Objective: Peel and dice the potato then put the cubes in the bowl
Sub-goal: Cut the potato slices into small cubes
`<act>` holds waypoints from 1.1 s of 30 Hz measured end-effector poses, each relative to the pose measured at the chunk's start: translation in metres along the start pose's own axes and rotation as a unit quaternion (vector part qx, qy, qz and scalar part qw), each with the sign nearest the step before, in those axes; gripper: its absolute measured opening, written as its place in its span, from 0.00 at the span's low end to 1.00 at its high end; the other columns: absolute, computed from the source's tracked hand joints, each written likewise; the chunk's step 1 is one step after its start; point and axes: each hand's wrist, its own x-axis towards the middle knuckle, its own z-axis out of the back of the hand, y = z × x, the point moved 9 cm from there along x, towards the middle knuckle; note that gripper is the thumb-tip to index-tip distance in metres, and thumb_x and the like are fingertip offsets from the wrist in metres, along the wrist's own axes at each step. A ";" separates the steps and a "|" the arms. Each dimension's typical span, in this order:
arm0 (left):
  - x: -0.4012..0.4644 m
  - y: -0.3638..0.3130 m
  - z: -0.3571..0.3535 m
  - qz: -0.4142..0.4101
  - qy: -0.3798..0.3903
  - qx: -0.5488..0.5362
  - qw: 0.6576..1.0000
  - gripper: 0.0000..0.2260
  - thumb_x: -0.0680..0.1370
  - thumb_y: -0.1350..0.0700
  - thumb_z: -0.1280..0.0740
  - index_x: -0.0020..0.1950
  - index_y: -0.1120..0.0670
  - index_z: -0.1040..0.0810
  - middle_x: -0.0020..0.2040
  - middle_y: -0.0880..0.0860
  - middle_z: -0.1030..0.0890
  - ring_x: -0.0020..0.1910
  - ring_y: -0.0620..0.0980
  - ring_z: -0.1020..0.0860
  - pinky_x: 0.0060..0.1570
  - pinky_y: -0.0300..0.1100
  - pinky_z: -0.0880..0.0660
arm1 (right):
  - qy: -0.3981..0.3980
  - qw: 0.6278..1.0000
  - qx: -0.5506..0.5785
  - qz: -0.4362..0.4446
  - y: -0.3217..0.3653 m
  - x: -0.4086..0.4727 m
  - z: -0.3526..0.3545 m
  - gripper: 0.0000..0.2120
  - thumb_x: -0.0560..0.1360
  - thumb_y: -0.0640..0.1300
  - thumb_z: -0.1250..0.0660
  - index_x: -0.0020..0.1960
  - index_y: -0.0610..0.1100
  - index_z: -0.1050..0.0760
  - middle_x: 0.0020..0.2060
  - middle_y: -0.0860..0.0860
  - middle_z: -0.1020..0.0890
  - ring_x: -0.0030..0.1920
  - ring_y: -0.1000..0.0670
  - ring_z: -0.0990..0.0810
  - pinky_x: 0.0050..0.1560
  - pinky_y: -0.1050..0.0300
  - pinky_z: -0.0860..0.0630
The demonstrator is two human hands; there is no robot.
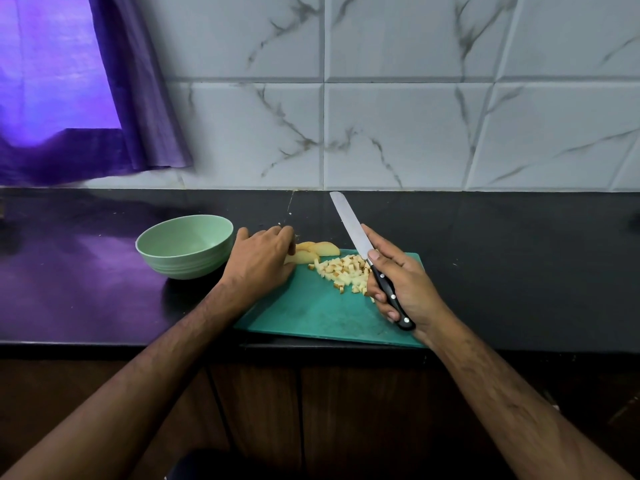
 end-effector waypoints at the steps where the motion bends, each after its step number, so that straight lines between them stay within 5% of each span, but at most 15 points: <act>1: -0.001 0.000 0.000 -0.001 -0.006 -0.001 1.000 0.11 0.77 0.47 0.32 0.55 0.49 0.27 0.52 0.47 0.20 0.52 0.53 0.18 0.47 0.49 0.39 | 0.000 1.000 0.000 0.000 0.000 0.000 0.000 0.21 0.86 0.42 0.42 0.75 0.60 0.30 0.26 0.46 0.31 0.19 0.54 0.38 0.17 0.64 0.37; 6: -0.005 -0.001 -0.004 -0.008 0.002 0.019 1.000 0.12 0.79 0.46 0.33 0.61 0.47 0.23 0.54 0.48 0.20 0.53 0.53 0.19 0.50 0.51 0.35 | -0.001 1.000 -0.005 0.001 0.000 0.000 0.000 0.21 0.86 0.43 0.42 0.75 0.61 0.30 0.26 0.47 0.31 0.20 0.53 0.38 0.18 0.63 0.37; 19: -0.001 0.003 -0.017 0.027 0.077 0.013 0.997 0.12 0.79 0.42 0.38 0.53 0.49 0.23 0.53 0.49 0.27 0.55 0.52 0.24 0.57 0.54 0.32 | -0.004 1.000 -0.005 0.000 0.000 -0.001 0.001 0.21 0.86 0.43 0.42 0.75 0.61 0.30 0.27 0.46 0.32 0.20 0.53 0.38 0.18 0.63 0.37; 28: -0.011 -0.004 -0.004 -0.015 -0.007 0.025 1.000 0.14 0.78 0.47 0.33 0.61 0.50 0.24 0.53 0.49 0.19 0.51 0.56 0.19 0.51 0.53 0.33 | -0.003 1.000 -0.006 0.002 -0.001 0.000 0.002 0.21 0.86 0.43 0.42 0.75 0.61 0.30 0.26 0.46 0.31 0.21 0.53 0.38 0.18 0.62 0.36; 33: -0.009 0.002 -0.001 0.001 -0.025 0.003 1.000 0.08 0.77 0.48 0.31 0.55 0.46 0.20 0.51 0.48 0.21 0.51 0.54 0.21 0.51 0.52 0.34 | -0.005 1.000 -0.007 0.001 -0.001 0.000 0.002 0.21 0.86 0.43 0.42 0.75 0.61 0.30 0.26 0.46 0.32 0.20 0.53 0.38 0.18 0.63 0.37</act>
